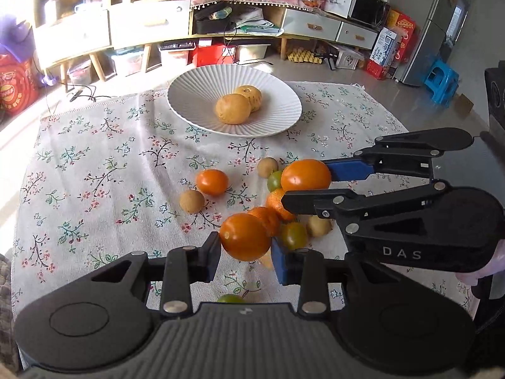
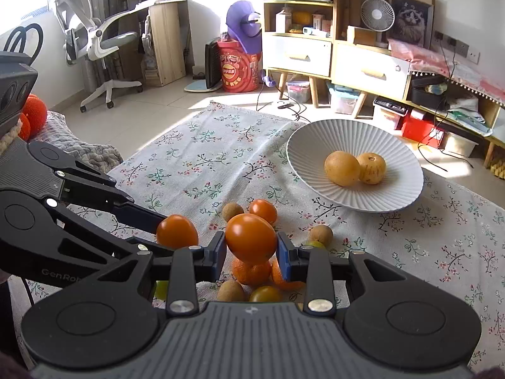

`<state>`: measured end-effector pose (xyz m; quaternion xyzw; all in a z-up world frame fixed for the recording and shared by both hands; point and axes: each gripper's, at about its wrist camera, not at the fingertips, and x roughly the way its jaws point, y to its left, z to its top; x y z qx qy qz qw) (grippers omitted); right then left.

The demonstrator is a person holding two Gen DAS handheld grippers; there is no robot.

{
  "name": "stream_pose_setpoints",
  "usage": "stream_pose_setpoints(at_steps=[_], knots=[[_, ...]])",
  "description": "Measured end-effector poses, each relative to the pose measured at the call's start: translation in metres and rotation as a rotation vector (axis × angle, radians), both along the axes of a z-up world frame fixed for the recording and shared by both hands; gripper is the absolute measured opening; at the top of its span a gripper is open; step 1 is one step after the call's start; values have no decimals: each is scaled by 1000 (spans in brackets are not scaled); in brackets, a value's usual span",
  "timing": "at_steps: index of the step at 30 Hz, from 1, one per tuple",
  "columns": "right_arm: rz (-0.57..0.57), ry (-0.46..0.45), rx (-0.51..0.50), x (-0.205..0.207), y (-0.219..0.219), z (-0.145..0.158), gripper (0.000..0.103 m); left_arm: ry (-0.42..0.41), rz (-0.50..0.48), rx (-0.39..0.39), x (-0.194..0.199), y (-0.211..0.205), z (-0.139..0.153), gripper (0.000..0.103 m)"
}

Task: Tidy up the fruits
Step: 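Carry the tangerine and tomato into the white plate and open both tools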

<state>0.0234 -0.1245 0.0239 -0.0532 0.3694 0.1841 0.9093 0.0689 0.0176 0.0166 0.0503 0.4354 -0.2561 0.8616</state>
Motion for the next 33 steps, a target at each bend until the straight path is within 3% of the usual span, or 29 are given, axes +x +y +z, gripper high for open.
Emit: stream_pose_setpoints(at_steps=[11, 24, 33], knots=[[-81, 8, 21, 23, -24, 1, 31, -25, 88, -24, 25, -13, -1, 31], [-243, 37, 104, 67, -69, -9, 31, -110, 113, -23, 65, -39, -4, 31], [-250, 25, 99, 88, -75, -15, 31, -110, 172, -61, 113, -49, -3, 31]])
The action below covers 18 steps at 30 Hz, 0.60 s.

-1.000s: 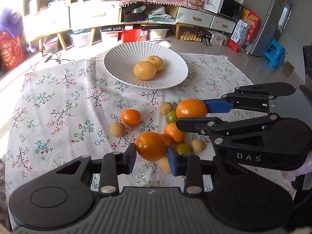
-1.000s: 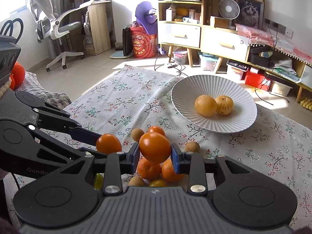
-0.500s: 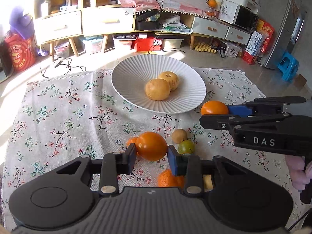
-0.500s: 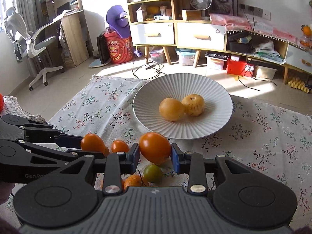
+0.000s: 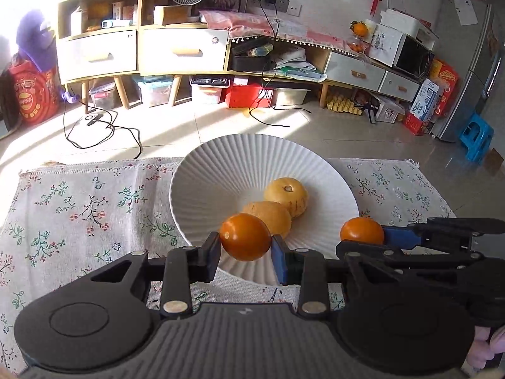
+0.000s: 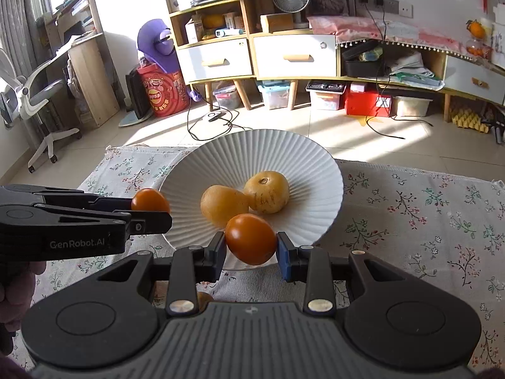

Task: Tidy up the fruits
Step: 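Carry the tangerine and tomato into the white plate and open both tools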

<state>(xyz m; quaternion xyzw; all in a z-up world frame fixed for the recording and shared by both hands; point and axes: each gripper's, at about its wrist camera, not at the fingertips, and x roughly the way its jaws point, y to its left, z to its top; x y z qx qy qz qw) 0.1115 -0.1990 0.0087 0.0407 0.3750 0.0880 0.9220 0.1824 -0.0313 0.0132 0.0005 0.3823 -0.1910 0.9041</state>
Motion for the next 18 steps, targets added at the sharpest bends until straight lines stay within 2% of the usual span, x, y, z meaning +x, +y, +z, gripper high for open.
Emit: stream_pose_setpoints(at_steps=[8, 18], knots=[[15, 3, -28, 14, 2, -8, 31, 25, 53, -57, 33, -11, -4, 31], [30, 18, -54, 25, 4, -13, 31, 72, 89, -68, 56, -20, -18, 31]])
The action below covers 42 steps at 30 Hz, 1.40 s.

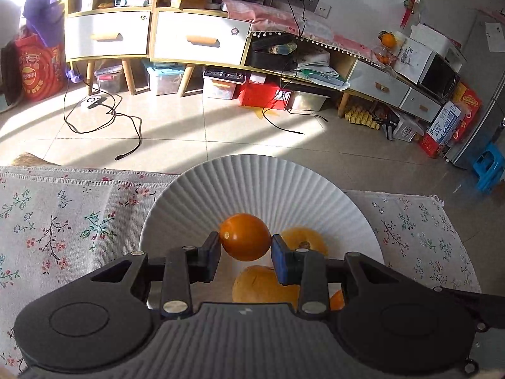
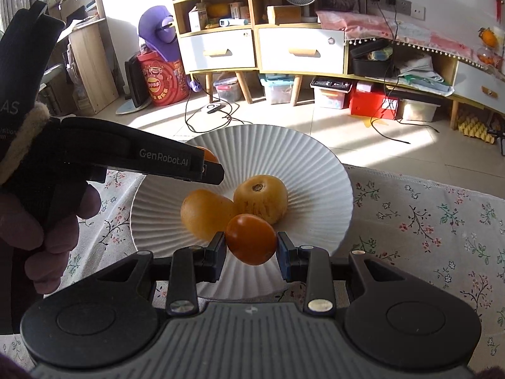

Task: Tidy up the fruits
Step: 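Carry the tangerine and tomato into the white plate and open both tools, then withdraw both tools from the plate toward the remaining fruit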

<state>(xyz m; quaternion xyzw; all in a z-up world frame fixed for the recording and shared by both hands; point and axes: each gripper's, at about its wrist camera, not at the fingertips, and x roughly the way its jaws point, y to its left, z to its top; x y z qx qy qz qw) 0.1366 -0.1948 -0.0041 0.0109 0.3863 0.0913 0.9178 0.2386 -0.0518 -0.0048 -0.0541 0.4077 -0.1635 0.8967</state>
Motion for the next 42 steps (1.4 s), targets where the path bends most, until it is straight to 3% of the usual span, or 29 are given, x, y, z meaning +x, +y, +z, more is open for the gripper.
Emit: stream_pose_setpoints(at_steps=[10, 16, 25, 32, 42], knots=[[13, 12, -30, 3, 3, -6, 31, 46, 27, -56, 8, 4, -8, 32], [15, 14, -27, 3, 5, -5, 31, 35, 29, -40, 8, 4, -5, 37], [2, -3, -11, -5, 3, 6, 66, -10, 46, 5, -3, 12, 13, 77], [-19, -12, -13, -15, 4, 17, 84, -27, 60, 5, -17, 28, 24, 86], [-52, -7, -20, -33, 4, 31, 95, -69, 46, 59, -50, 44, 33, 99]])
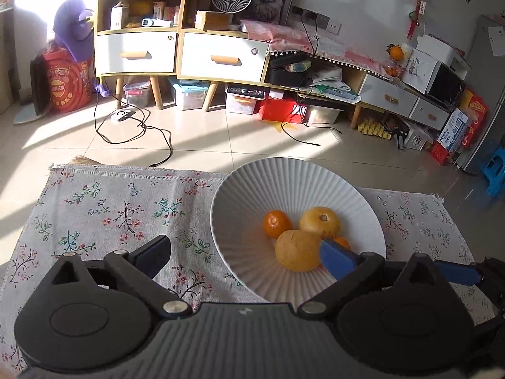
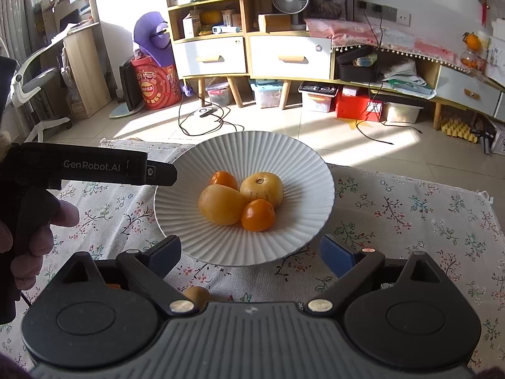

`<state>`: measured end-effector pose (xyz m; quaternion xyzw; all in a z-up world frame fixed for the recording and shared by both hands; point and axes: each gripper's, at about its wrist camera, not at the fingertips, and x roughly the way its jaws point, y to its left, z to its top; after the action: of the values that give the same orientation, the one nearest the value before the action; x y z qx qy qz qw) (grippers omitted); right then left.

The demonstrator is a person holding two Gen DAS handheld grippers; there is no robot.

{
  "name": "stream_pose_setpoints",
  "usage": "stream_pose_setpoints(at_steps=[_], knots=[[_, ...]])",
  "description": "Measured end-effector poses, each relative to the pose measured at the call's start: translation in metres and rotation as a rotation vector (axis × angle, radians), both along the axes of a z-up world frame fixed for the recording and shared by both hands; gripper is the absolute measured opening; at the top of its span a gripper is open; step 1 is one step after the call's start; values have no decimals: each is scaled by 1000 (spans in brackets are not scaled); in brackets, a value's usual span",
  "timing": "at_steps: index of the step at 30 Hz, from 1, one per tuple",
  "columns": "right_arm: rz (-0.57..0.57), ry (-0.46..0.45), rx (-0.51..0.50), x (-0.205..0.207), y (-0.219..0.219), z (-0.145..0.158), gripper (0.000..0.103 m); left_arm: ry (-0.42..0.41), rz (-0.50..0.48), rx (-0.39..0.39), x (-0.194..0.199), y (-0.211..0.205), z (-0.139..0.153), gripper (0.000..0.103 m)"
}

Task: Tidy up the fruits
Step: 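Withdraw both tools from the plate toward the remaining fruit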

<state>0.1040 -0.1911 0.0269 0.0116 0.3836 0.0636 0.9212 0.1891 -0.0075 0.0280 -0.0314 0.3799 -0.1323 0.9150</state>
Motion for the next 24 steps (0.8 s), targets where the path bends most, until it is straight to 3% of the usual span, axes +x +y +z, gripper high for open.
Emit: stream_pose_setpoints(at_steps=[8, 24], knots=[[-12, -1, -18, -17, 4, 6, 101, -4, -20, 38, -25, 13, 3, 99], [-35, 8, -27, -48, 12, -3, 102, -4, -32, 76, -73, 44, -10, 99]])
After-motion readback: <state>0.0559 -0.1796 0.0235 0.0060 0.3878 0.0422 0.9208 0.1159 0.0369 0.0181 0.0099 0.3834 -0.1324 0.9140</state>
